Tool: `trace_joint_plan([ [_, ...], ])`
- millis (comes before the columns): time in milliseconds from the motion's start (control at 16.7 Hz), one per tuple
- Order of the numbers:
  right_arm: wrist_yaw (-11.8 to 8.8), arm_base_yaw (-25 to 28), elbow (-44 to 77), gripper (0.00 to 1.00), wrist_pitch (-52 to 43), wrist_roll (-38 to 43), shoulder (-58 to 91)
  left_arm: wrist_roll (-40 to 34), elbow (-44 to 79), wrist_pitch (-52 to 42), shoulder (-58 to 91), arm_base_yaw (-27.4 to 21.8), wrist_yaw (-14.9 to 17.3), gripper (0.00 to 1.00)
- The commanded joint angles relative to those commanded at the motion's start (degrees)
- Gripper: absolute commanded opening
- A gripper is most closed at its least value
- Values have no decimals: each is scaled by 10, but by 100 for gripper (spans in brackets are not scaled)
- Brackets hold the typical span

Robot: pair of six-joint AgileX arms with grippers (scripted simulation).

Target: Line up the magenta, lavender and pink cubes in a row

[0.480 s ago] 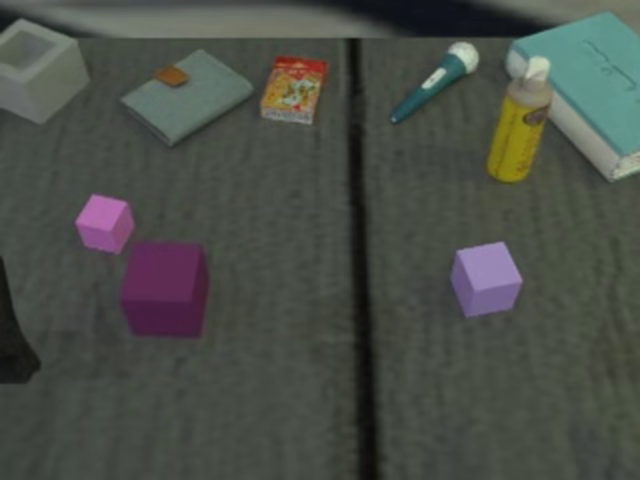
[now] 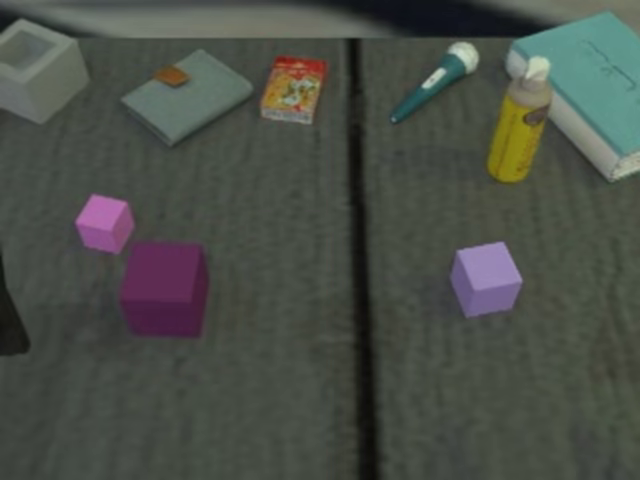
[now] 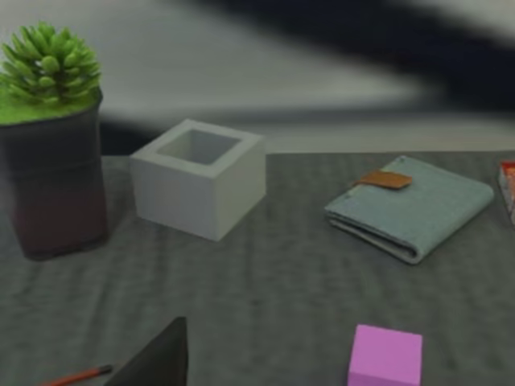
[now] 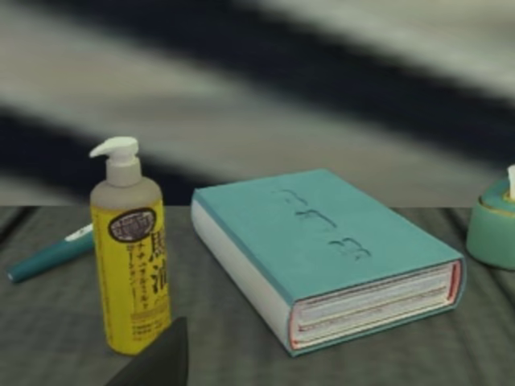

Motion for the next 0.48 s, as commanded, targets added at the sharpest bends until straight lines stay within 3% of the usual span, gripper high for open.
trace_joint_plan([
  [480, 0, 0, 0, 100, 0, 0, 0, 35, 379, -249, 468, -19, -2, 100],
])
